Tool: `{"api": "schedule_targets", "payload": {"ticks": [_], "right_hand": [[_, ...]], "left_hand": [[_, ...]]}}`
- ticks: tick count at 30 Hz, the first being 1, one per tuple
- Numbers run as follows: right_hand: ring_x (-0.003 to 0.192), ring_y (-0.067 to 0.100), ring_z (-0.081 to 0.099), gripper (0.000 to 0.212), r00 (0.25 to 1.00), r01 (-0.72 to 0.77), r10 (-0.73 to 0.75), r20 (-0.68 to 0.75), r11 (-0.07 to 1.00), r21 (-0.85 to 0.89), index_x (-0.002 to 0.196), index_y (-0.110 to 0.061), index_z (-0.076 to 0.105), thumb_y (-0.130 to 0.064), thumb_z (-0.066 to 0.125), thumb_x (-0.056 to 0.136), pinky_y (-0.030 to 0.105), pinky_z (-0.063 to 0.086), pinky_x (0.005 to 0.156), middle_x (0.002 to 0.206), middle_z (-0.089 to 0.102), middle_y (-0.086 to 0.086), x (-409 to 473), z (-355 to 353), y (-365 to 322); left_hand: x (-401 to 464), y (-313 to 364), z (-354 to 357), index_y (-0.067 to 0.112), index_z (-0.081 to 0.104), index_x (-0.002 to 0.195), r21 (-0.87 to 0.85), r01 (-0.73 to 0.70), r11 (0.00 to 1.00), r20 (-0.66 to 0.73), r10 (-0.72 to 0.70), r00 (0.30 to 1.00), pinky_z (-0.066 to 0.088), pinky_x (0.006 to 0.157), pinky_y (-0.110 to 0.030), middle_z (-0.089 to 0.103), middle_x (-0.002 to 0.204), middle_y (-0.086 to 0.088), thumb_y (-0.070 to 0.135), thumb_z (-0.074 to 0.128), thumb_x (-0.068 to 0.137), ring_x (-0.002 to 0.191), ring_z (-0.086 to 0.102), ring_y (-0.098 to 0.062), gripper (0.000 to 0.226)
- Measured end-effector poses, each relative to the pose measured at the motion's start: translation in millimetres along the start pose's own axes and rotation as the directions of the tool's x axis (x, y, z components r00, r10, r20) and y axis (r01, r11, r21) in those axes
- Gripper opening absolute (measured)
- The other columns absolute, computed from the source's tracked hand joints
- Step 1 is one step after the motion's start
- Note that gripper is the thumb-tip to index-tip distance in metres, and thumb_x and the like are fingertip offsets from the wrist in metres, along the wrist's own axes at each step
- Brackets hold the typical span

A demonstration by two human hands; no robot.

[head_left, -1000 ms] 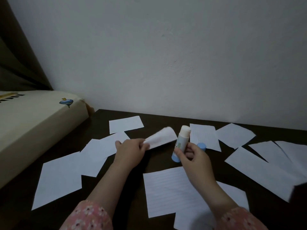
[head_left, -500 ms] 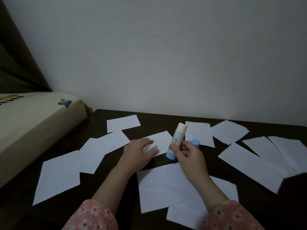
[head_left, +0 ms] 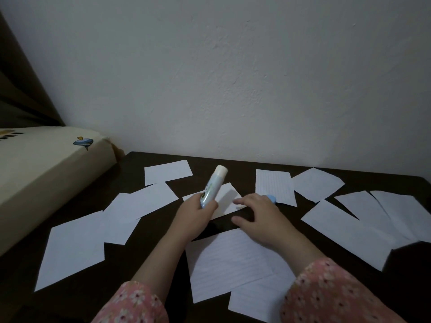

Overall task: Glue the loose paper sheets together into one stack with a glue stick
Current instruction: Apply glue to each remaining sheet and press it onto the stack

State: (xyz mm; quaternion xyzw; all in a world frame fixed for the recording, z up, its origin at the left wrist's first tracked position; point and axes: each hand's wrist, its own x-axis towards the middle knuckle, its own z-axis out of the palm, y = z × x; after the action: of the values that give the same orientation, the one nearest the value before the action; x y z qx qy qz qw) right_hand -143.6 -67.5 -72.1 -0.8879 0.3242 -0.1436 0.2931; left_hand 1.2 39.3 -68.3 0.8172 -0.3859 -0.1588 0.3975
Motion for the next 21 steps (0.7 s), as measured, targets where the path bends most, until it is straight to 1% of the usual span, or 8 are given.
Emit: {"api": "schedule_targets", "payload": {"ticks": [2, 4, 6, 8, 11, 13, 18, 21], "right_hand": [[0.129, 0.006, 0.029, 0.053, 0.999, 0.023, -0.022, 0.028, 0.999, -0.022, 0.136, -0.040, 0.045, -0.051, 0.061, 0.086, 0.035, 0.033, 0.106, 0.139, 0.037, -0.016, -3, 5, 7], [0.128, 0.005, 0.027, 0.053, 0.997, 0.070, -0.070, -0.014, 0.996, -0.048, 0.137, -0.038, 0.044, -0.052, 0.059, 0.087, 0.035, 0.028, 0.109, 0.138, 0.036, -0.015, -2, 14, 14], [0.129, 0.005, 0.026, 0.051, 0.991, 0.094, -0.105, -0.087, 0.988, -0.123, 0.138, -0.035, 0.043, -0.050, 0.054, 0.091, 0.033, 0.023, 0.111, 0.140, 0.036, -0.013, 2, 23, 20], [0.135, 0.008, 0.023, 0.052, 0.989, 0.061, -0.086, -0.118, 0.978, -0.200, 0.143, -0.031, 0.038, -0.048, 0.047, 0.095, 0.034, 0.020, 0.113, 0.147, 0.034, -0.010, 7, 29, 22], [0.138, 0.013, 0.022, 0.055, 0.993, 0.013, -0.045, -0.109, 0.960, -0.281, 0.147, -0.027, 0.034, -0.049, 0.042, 0.097, 0.036, 0.018, 0.114, 0.151, 0.033, -0.009, 11, 33, 24], [0.134, 0.011, 0.028, 0.050, 0.990, 0.019, -0.058, -0.132, 0.959, -0.281, 0.142, -0.027, 0.043, -0.047, 0.043, 0.097, 0.034, 0.023, 0.111, 0.145, 0.041, -0.009, 10, 32, 25], [0.110, 0.006, 0.040, 0.028, 0.976, 0.059, -0.121, -0.181, 0.946, -0.317, 0.112, -0.027, 0.064, -0.043, 0.050, 0.094, 0.027, 0.031, 0.095, 0.117, 0.054, -0.011, 5, 25, 24], [0.114, 0.004, 0.041, 0.021, 0.983, 0.070, -0.115, -0.141, 0.955, -0.287, 0.104, -0.026, 0.065, -0.040, 0.054, 0.093, 0.025, 0.028, 0.092, 0.121, 0.055, -0.013, 1, 22, 22]], "left_hand": [[6, -10, -4, 0.020, 0.057, 0.114, 0.146, 0.035, 0.989, -0.063, -0.026, 0.998, 0.055, 0.075, -0.032, 0.059, 0.091, 0.007, 0.046, 0.061, 0.085, 0.081, 0.059, -0.010, 0.039], [10, -19, -5, 0.020, 0.056, 0.121, 0.251, 0.073, 0.965, -0.097, -0.050, 0.994, 0.054, 0.083, -0.037, 0.060, 0.099, 0.006, 0.050, 0.065, 0.081, 0.089, 0.060, -0.010, 0.050], [12, -23, -3, 0.020, 0.055, 0.124, 0.302, 0.101, 0.948, -0.119, -0.068, 0.991, 0.052, 0.087, -0.039, 0.061, 0.103, 0.005, 0.050, 0.066, 0.081, 0.093, 0.060, -0.012, 0.053], [14, -26, -1, 0.021, 0.055, 0.125, 0.329, 0.105, 0.938, -0.123, -0.068, 0.990, 0.050, 0.090, -0.039, 0.062, 0.104, 0.004, 0.045, 0.067, 0.081, 0.096, 0.059, -0.014, 0.051], [17, -29, -3, 0.021, 0.055, 0.127, 0.305, 0.112, 0.946, -0.092, -0.088, 0.992, 0.050, 0.091, -0.038, 0.063, 0.110, 0.001, 0.033, 0.072, 0.080, 0.099, 0.059, -0.016, 0.052], [21, -32, -8, 0.021, 0.056, 0.126, 0.257, 0.127, 0.958, -0.055, -0.117, 0.992, 0.051, 0.090, -0.037, 0.063, 0.112, 0.000, 0.029, 0.075, 0.077, 0.100, 0.058, -0.016, 0.053], [26, -40, -19, 0.020, 0.062, 0.121, 0.176, 0.110, 0.978, 0.020, -0.115, 0.993, 0.049, 0.087, -0.032, 0.063, 0.107, 0.002, 0.020, 0.079, 0.076, 0.096, 0.056, -0.014, 0.048], [26, -41, -19, 0.019, 0.060, 0.124, 0.179, 0.087, 0.980, 0.025, -0.093, 0.995, 0.048, 0.089, -0.031, 0.063, 0.113, 0.000, 0.019, 0.078, 0.076, 0.100, 0.055, -0.014, 0.051]]}}
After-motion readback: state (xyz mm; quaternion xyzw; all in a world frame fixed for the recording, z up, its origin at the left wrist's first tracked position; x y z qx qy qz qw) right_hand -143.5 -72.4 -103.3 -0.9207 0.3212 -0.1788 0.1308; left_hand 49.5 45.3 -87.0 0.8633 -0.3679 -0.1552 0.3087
